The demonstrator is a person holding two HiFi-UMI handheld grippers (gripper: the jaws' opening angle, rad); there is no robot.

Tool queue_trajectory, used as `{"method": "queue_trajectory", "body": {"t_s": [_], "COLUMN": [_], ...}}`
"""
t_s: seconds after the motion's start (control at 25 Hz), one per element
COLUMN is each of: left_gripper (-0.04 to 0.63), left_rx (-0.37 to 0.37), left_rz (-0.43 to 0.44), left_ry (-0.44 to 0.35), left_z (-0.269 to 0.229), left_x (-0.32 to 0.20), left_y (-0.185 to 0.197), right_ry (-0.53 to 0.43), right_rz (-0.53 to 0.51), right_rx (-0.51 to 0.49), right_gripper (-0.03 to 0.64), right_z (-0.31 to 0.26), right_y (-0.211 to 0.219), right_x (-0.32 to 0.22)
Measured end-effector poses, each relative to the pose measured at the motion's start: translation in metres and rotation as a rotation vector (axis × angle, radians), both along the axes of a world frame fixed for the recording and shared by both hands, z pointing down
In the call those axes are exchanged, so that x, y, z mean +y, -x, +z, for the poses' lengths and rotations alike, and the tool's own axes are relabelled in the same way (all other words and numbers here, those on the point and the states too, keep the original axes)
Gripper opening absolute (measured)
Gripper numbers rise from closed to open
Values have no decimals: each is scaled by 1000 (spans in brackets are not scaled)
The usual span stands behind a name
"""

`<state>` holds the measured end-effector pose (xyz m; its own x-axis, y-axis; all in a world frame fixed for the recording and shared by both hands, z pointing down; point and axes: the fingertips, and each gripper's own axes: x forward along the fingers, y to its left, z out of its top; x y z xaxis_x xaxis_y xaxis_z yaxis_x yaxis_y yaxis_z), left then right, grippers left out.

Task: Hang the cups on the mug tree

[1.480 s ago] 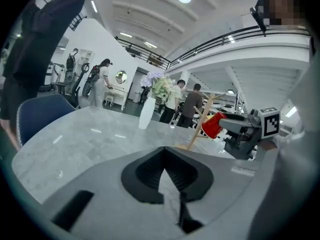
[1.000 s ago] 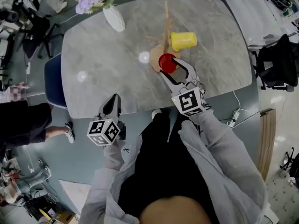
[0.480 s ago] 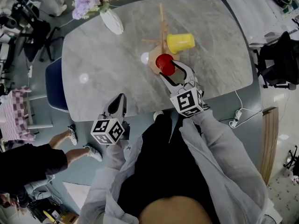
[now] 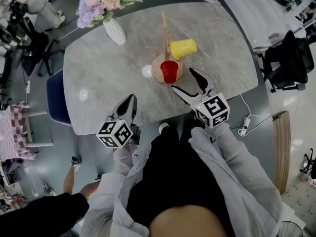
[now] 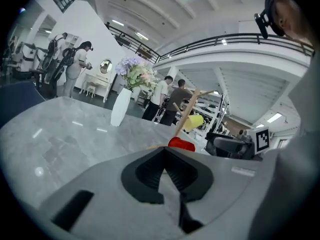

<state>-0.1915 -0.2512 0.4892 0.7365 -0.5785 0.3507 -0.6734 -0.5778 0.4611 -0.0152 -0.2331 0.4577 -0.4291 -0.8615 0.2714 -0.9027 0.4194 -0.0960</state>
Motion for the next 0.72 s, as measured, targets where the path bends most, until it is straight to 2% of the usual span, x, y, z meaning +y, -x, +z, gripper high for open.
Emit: {"method": "queue_trajectory", "body": {"t_s": [0.12, 0.24, 0.48, 0.64, 0.72], "left_gripper": [-3, -3, -3, -3, -3], "left_rx": [83, 113, 128, 102, 72], "left_rz": [33, 83, 147, 166, 175], "left_ry": [-1, -31, -71, -104, -123], "left_z": [-17, -31, -47, -51, -51], "left_x": [-3, -5, -3, -2, -3], "left_y": [-18, -40, -75, -84, -86], "right_ry": [-13, -32, -85, -96, -84], "right_rz": [59, 113, 239, 284, 304], "right_rx": [-111, -196, -182, -155, -146], "right_gripper": [355, 327, 205, 121, 58], "right_z": [-28, -51, -81, -81, -76], "right_y": [-14, -30, -67, -82, -89], "right_x": [13, 22, 43, 55, 58]}}
